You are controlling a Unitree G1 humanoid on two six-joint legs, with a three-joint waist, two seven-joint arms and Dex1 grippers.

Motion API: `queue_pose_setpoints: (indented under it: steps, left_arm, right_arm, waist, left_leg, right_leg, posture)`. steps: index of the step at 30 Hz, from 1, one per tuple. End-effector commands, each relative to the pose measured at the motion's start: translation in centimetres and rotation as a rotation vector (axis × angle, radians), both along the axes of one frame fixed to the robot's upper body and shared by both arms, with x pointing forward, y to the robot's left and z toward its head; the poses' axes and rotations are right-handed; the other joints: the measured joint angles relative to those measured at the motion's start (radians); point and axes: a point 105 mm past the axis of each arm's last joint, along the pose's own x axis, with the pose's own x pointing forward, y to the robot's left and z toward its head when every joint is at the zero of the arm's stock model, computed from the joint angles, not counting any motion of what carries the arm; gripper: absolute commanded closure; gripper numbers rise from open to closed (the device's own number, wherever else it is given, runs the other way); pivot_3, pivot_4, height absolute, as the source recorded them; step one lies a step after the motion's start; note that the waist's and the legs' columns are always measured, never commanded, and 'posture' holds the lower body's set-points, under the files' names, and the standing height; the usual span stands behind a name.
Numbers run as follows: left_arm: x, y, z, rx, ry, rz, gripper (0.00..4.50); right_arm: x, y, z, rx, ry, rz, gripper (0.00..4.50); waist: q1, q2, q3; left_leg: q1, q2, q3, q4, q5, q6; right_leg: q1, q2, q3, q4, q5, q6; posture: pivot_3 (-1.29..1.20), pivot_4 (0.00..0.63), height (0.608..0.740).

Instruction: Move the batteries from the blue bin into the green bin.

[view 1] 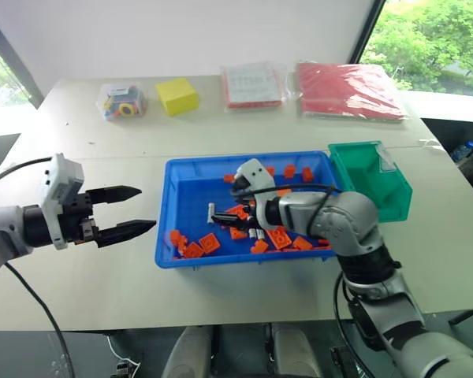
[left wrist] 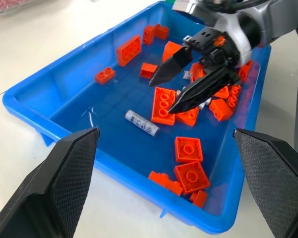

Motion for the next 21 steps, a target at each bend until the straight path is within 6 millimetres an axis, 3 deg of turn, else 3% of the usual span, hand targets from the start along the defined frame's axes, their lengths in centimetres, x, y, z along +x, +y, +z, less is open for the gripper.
queue_pose_setpoints:
  steps: [1,9,13,16,21]
  left_arm:
    - [-0.3,0.1,1.2,0.016,-0.055,-0.001,0.0]
    - [-0.4,0.1,1.2,0.013,-0.064,0.008,0.0]
    - [-0.2,0.0,1.4,0.006,-0.077,0.012,0.0]
    - [-0.2,-0.1,1.5,0.003,-0.082,0.013,0.0]
    - [0.0,-0.1,1.8,-0.004,-0.092,0.016,0.0]
  right_arm:
    - [0.4,1.4,1.1,0.024,-0.046,0.034,0.04]
    - [1.1,2.5,0.5,0.016,-0.037,0.046,0.04]
    - [0.4,3.2,-1.2,-0.026,-0.017,0.089,0.04]
    - [0.0,3.8,-1.8,-0.033,-0.006,0.112,0.86]
    - [-0.2,4.3,-2.0,-0.033,-0.012,0.127,3.25]
  waist:
    - [0.001,0.0,0.0]
    - [0.001,0.0,0.0]
    - [0.001,0.0,0.0]
    - [-0.001,0.0,0.0]
    - [0.0,0.0,0.0]
  left_leg:
    - [0.0,0.001,0.0,-0.001,0.0,0.0]
    - [0.0,-0.001,0.0,-0.001,0.001,-0.001]
    - [0.0,0.0,0.0,-0.002,0.0,-0.001]
    - [0.0,0.0,0.0,-0.002,0.0,-0.001]
    - [0.0,0.0,0.0,-0.002,0.0,-0.001]
  right_leg:
    - [0.0,0.001,0.0,0.0,0.0,0.0]
    - [-0.001,0.001,0.002,0.0,0.0,-0.001]
    - [-0.002,0.001,0.002,0.0,0.0,-0.001]
    - [-0.002,0.001,0.002,0.0,0.0,-0.001]
    - [-0.004,0.001,0.002,0.0,0.0,-0.001]
  posture:
    - [0.0,0.15,0.736]
    - [0.0,0.15,0.736]
    - [0.0,0.15,0.736]
    - [0.0,0.15,0.736]
    - [0.0,0.15,0.736]
